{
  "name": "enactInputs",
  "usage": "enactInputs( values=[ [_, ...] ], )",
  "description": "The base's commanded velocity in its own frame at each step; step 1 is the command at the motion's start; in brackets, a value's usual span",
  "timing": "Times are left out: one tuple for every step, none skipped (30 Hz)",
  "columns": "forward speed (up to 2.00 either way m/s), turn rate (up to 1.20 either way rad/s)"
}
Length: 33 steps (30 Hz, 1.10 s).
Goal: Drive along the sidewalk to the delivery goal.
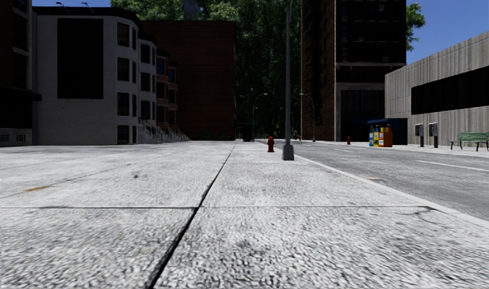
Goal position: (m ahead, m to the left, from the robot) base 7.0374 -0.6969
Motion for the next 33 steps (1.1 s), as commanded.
enactInputs(
  values=[
    [2.00, 0.00],
    [2.00, 0.00],
    [2.00, 0.00],
    [2.00, 0.00],
    [2.00, 0.00],
    [2.00, -0.04],
    [2.00, -0.09],
    [2.00, -0.13],
    [2.00, -0.17],
    [2.00, -0.17],
    [2.00, -0.21],
    [2.00, -0.22],
    [2.00, -0.22],
    [2.00, -0.22],
    [2.00, -0.22],
    [2.00, -0.22],
    [2.00, -0.22],
    [2.00, -0.25],
    [2.00, -0.25],
    [2.00, -0.28],
    [2.00, -0.29],
    [2.00, -0.30],
    [2.00, -0.30],
    [2.00, -0.30],
    [2.00, -0.30],
    [2.00, -0.30],
    [2.00, -0.30],
    [2.00, -0.30],
    [2.00, -0.30],
    [2.00, -0.30],
    [2.00, -0.30],
    [2.00, -0.30],
    [2.00, -0.28]
  ],
)
